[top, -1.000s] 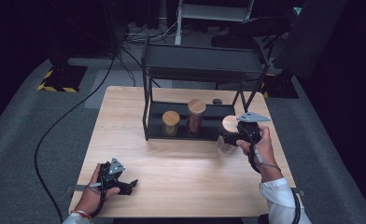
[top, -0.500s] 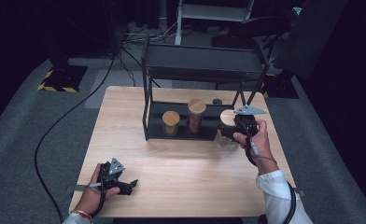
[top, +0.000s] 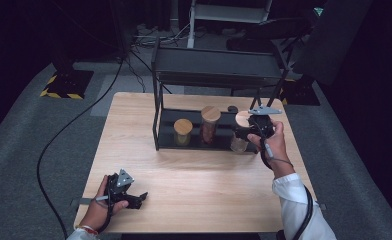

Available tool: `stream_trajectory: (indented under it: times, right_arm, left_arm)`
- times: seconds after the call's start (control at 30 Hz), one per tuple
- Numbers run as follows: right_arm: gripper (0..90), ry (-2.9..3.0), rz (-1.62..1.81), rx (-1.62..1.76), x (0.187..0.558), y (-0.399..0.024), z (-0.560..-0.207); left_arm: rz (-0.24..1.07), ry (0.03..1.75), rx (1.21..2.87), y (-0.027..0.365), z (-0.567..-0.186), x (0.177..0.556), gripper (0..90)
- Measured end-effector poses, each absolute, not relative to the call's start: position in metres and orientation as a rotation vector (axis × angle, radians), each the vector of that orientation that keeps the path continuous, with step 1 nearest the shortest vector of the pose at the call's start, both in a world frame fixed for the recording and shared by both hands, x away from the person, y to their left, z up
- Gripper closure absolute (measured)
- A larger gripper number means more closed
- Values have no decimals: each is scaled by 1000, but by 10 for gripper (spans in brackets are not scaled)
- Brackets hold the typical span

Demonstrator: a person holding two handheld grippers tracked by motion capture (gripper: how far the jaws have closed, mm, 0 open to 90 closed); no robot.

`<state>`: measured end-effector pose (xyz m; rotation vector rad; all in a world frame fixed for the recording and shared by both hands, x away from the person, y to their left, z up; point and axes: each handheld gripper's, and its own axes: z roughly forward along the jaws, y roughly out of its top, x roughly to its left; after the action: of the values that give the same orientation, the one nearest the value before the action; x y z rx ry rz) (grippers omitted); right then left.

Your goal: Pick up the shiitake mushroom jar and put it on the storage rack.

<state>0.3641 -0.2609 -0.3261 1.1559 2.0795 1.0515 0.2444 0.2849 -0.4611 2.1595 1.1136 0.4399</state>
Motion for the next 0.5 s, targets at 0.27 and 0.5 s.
stream_trajectory:
  times: [0.27, 0.5]
  right_arm:
    - [250, 2069, 1038, 1187, 377, -256, -332]
    - [249, 2044, 1025, 1210, 386, -253, -338]
  left_arm:
    - [440, 1114, 2160, 285, -461, 244, 0]
    - [440, 1114, 2160, 285, -461, 244, 0]
